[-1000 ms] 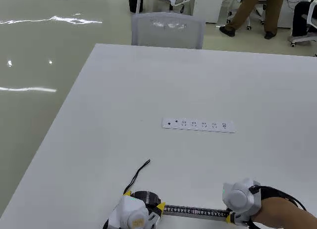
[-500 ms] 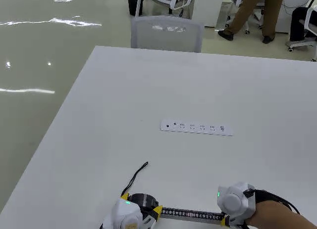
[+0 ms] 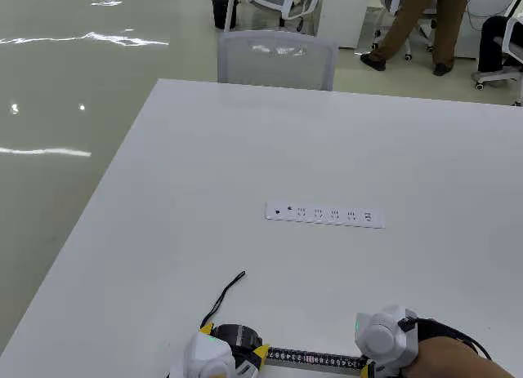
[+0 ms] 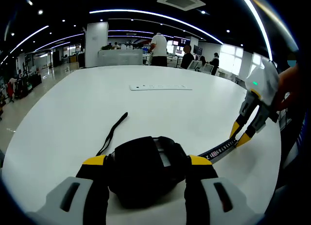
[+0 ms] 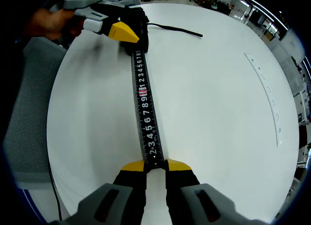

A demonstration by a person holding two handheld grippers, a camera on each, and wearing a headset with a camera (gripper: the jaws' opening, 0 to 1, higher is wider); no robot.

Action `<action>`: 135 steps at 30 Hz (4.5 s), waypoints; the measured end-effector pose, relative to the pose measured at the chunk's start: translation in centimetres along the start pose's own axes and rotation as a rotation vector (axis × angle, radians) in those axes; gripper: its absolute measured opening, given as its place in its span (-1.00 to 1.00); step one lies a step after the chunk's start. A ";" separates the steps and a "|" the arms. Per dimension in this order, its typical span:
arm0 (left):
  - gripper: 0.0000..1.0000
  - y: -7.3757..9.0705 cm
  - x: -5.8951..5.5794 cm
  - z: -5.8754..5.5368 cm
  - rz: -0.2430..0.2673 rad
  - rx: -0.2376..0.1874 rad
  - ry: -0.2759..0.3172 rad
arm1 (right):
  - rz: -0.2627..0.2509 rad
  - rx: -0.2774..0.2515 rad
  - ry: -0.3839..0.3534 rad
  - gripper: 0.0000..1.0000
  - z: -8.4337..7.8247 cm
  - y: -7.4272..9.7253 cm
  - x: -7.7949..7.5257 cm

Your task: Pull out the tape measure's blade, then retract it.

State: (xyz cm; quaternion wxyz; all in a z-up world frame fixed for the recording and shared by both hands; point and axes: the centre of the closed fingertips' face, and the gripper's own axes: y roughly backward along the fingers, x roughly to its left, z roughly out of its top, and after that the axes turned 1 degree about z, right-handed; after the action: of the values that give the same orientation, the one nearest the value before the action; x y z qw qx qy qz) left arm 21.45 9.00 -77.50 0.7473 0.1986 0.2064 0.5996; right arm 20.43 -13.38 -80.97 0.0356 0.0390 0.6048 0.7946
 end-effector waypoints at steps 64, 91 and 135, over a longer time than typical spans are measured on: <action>0.18 -0.2 0.1 0.0 0.002 0.012 0.029 | 0.022 -0.066 0.056 -0.73 6.8 -2.1 1.0; 0.19 -0.4 0.2 -0.1 0.006 0.014 0.034 | 0.023 -0.091 0.067 -0.73 8.9 -2.8 1.2; 0.19 -0.3 0.1 0.0 0.000 0.014 0.039 | 0.020 -0.164 0.051 -0.73 12.5 -3.9 1.4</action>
State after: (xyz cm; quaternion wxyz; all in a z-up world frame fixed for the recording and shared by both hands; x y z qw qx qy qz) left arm 21.72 9.03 -77.70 0.7415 0.1922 0.2252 0.6021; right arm 20.36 -0.25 -81.36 0.0152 0.0218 0.5378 0.8426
